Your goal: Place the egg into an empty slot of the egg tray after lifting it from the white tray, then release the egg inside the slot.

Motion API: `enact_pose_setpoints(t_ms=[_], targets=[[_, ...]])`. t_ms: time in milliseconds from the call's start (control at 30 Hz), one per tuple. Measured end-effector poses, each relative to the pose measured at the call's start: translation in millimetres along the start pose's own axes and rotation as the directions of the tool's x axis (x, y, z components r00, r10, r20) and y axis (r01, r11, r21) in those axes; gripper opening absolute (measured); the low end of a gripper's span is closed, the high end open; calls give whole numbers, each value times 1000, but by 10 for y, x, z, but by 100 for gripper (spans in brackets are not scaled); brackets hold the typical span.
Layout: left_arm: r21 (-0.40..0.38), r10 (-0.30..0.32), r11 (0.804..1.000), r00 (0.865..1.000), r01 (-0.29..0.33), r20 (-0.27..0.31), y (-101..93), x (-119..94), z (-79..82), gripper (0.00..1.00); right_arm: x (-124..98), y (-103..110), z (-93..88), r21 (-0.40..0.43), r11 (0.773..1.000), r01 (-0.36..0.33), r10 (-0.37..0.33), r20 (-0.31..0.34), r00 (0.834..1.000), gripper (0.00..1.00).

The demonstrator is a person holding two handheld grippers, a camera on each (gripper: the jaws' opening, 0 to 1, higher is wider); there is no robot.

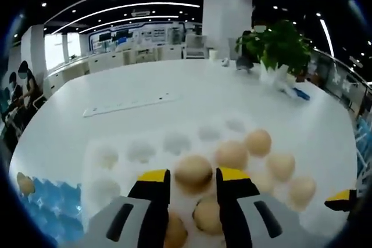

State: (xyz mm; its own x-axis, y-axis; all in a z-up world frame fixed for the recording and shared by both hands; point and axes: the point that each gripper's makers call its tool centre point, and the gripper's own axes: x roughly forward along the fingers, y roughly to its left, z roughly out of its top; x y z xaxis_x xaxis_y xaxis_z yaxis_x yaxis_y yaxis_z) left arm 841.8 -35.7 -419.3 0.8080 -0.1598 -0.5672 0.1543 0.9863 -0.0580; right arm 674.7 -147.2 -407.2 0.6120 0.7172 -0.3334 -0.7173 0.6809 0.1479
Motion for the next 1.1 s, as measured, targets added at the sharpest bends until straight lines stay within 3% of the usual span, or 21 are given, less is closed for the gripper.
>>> enact_pose_setpoints(t_ms=[167, 533, 833, 967, 1100], targets=[[14, 18, 1000, 1000, -18, 7, -11, 17, 0, 26, 5, -17, 3, 2, 1000, 4, -4, 2, 1000, 87], [32, 46, 998, 998, -47, 31, -11, 30, 29, 25, 5, -41, -12, 6, 1000, 9, -9, 3, 1000, 87], [22, 37, 999, 995, -39, 91, -12, -27, 56, 25, -4, -61, -1, 7, 1000, 13, -14, 7, 1000, 87], [33, -5, 999, 987, -1, 162, -65, -92, 181, 25, 10, -30, 5, 1, 1000, 7, -7, 8, 1000, 87], [14, 4, 1000, 984, -7, 176, -42, -126, 208, 25, 18, -16, 26, -2, 1000, 3, -3, 12, 1000, 87]])
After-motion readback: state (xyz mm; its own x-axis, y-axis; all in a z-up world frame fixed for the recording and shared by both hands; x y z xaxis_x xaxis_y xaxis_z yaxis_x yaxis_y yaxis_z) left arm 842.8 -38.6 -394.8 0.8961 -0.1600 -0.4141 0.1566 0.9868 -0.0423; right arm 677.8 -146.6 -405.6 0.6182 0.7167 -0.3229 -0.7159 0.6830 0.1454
